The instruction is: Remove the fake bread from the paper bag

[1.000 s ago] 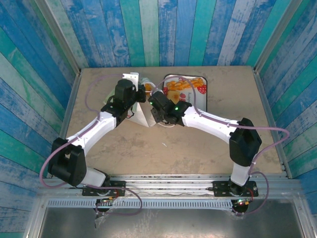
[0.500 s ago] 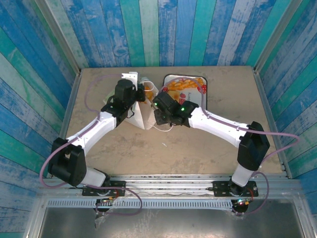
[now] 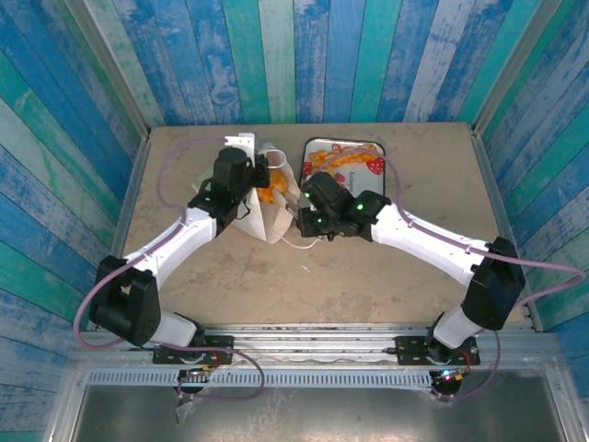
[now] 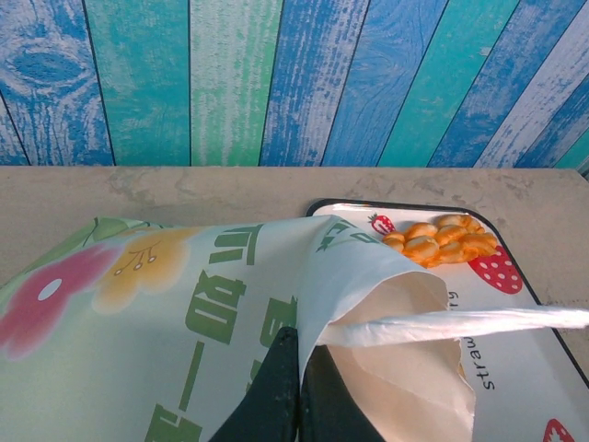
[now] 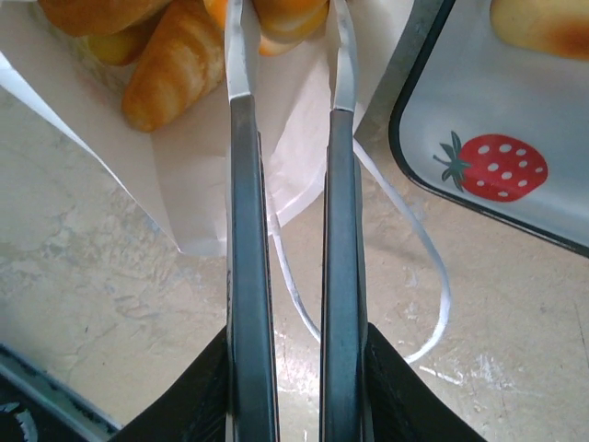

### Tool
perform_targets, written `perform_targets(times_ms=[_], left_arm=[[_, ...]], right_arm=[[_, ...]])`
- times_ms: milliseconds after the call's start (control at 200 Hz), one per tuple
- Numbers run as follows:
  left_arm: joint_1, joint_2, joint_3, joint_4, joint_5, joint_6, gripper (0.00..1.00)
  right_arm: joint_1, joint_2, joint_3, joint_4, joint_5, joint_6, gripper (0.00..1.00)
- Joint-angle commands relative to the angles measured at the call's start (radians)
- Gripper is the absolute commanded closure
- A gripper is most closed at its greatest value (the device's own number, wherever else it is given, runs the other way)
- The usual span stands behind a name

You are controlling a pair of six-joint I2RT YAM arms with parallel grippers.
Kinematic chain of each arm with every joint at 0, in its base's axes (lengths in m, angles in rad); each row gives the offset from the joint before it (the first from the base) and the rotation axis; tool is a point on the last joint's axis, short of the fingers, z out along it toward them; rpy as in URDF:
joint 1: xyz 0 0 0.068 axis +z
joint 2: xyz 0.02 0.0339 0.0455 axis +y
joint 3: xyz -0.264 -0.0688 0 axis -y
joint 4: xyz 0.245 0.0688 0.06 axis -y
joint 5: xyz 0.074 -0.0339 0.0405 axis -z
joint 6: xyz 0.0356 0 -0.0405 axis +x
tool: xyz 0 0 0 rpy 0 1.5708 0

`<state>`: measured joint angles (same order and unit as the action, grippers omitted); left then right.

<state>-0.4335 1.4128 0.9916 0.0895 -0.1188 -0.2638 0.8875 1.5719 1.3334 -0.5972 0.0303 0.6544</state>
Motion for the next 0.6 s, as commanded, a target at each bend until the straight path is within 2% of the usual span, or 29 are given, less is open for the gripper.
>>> perform_targets(times_ms=[0,295,596], left_arm=[[-0.002,-0.017,-0.002,0.049,-0.033,-0.014,1.0],[-0.002,-0.006,0.001,0.041,-0.054,-0.011,1.0],[-0.002,0.015,0.005,0.041,-0.062,-0.008,1.0]], right_arm=[[-0.011,-0.062,-0.022,0.022,-0.018,0.027,0.93],[-0.037,-0.157,-0.093,0.042,-0.025,0.055,0.94],[-0.075,-0.261,-0.161,0.085,-0.085,0.069,0.95]])
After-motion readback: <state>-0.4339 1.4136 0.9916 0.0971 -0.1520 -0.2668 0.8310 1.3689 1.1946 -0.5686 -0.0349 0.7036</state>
